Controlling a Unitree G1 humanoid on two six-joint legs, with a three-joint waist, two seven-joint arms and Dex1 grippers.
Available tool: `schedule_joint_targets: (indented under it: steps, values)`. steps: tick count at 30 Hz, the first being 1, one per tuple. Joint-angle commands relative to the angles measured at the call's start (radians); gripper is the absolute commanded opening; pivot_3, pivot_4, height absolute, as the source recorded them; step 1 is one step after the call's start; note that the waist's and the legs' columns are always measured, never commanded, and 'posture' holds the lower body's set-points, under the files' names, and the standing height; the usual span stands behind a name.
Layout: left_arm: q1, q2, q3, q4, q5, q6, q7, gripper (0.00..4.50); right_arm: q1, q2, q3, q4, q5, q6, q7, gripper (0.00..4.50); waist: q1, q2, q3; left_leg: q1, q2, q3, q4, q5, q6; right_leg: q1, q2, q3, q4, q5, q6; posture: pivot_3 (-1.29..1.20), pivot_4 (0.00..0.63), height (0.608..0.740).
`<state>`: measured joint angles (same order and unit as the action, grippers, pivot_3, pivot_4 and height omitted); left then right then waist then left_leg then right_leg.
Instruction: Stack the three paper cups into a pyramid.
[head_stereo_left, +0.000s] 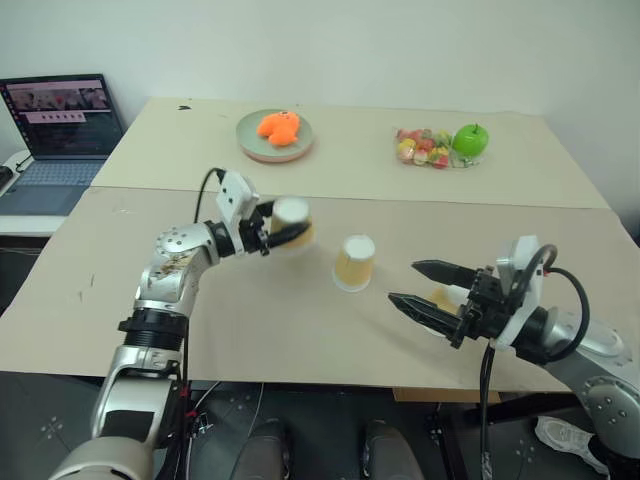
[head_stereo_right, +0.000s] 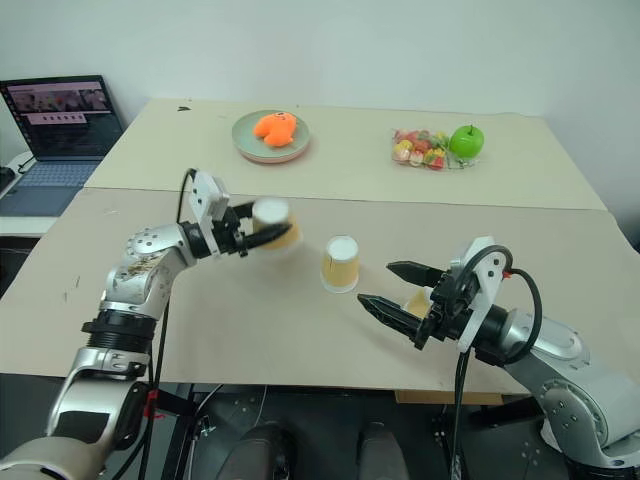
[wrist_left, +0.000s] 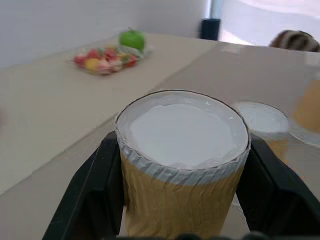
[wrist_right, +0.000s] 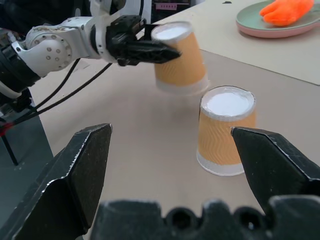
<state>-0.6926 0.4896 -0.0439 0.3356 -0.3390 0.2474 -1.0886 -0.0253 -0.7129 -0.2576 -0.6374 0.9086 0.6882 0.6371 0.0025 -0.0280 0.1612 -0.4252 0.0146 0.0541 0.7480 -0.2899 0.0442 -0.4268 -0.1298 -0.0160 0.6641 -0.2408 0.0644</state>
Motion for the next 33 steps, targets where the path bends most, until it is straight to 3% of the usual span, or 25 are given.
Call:
schedule_joint_targets:
  steps: [1, 15, 33]
  values:
    - [-0.032, 0.012, 0.001, 0.029, -0.012, 0.014, -0.057, 2.51, 0.015, 0.005, -0.039, -0.052, 0.015, -0.025, -0.010, 4.50, 0.002, 0.000, 0.000, 0.000, 0.000, 0.000, 0.000, 0.000, 0.000, 0.000, 0.000, 0.000, 0.000, 0.000, 0.000, 0.00, 0.150, 0.676]
    - [-0.151, -0.098, -0.006, 0.238, 0.024, -0.043, -0.090, 2.51, 0.039, 0.009, -0.050, -0.081, 0.020, -0.031, -0.041, 4.50, 0.008, 0.000, 0.000, -0.002, 0.000, 0.000, 0.001, 0.000, 0.001, 0.000, 0.000, 0.000, -0.001, 0.000, 0.000, 0.00, 0.150, 0.676]
    - [-0.117, -0.168, -0.039, 0.271, 0.078, -0.069, -0.080, 2.51, 0.039, 0.010, -0.056, -0.080, 0.027, -0.029, -0.050, 4.50, 0.010, 0.000, 0.000, -0.003, 0.000, 0.000, 0.001, 0.000, 0.001, -0.001, 0.000, 0.000, -0.001, 0.000, 0.000, 0.00, 0.150, 0.676]
